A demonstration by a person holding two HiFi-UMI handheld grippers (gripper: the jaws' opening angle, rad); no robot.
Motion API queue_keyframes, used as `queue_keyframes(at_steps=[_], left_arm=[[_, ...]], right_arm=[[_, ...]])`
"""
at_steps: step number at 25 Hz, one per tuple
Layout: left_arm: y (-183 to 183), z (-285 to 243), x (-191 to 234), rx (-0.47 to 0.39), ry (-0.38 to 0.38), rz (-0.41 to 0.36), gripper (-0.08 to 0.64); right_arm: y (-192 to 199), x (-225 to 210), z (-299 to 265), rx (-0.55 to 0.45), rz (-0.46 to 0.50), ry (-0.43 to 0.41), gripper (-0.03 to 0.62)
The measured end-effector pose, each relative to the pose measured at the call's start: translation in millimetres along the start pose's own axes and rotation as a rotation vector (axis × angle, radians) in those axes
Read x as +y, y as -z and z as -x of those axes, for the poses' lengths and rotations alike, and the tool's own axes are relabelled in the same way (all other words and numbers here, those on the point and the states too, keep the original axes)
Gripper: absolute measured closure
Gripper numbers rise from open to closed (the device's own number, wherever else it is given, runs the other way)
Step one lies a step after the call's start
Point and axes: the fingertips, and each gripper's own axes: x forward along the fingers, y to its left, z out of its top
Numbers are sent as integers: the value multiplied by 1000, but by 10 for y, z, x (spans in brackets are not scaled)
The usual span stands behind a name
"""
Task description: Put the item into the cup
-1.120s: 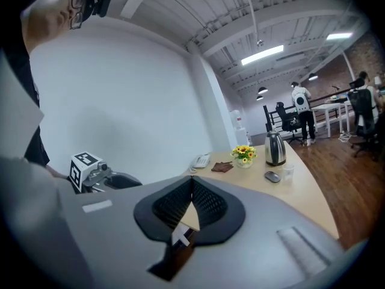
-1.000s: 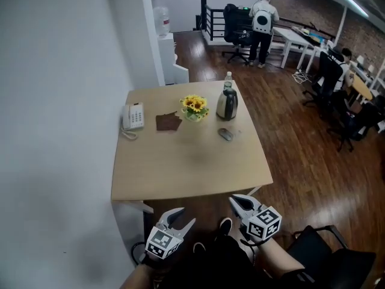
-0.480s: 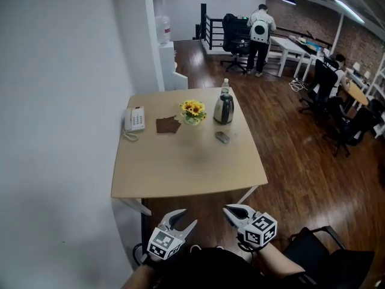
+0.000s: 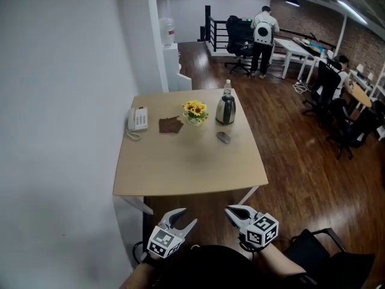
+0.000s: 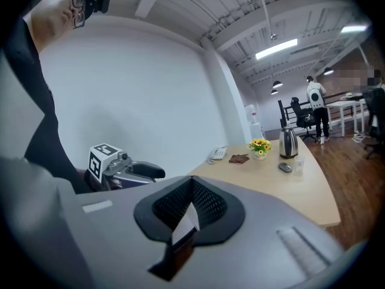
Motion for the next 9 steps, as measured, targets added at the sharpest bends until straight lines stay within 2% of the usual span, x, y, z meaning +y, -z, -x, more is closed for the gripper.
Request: queue_keyframes(at_steps=[9], left_arm=[[-12,-52,-13,13,-6,-8,382]], right_arm=[[-26,-55,-9,0,6,-19,584]])
